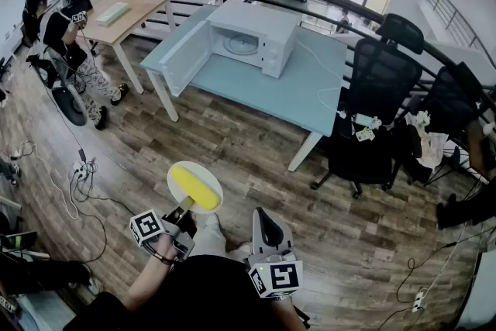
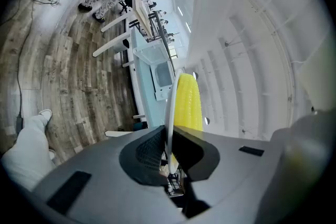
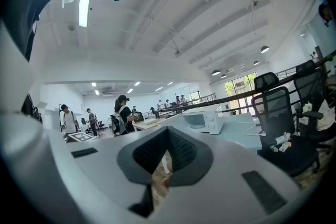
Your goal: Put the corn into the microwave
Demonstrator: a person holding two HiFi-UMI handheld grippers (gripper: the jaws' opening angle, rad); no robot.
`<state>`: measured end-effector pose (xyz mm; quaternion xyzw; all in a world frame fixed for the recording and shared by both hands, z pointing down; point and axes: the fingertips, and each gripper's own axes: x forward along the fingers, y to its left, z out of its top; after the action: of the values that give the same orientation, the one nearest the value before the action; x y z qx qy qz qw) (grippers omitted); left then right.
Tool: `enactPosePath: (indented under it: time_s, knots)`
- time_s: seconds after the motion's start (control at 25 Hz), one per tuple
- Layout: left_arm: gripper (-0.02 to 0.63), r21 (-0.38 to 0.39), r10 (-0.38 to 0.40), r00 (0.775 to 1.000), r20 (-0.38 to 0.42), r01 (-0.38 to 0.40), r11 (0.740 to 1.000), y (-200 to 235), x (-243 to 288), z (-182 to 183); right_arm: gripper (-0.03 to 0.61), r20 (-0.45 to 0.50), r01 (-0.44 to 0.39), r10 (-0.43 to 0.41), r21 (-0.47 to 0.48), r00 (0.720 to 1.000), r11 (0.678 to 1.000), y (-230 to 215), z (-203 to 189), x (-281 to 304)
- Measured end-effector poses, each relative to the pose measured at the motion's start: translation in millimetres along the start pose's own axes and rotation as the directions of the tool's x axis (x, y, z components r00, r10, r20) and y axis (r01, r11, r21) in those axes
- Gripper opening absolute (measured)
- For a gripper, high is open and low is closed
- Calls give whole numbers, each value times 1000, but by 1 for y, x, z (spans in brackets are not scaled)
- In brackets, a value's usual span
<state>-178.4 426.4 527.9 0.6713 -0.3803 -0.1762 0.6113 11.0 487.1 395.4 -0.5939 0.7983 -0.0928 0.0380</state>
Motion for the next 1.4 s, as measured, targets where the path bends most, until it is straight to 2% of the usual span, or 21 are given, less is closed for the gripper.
enactPosePath:
  time_s: [0.64,0.8,0.96,1.4]
  knots:
    - [28,-5,-29,999,15,29,1000,4,7,-8,8,-16,-79,79,-2,997,997,11,-5,3]
    - [28,-24,-26,999,26,26,999,4,7,-10,8,-2,-105,105,13,995,994,17,-4,3]
    - [28,-40,-14,999,35,15,999,0,9,-13,8,3,-126,126,-10,992,992,20,-3,4]
    - [28,-49,-17,999,39,19,999,1,32,0,8,-29,-152,152,-28,988,988,17,-7,22]
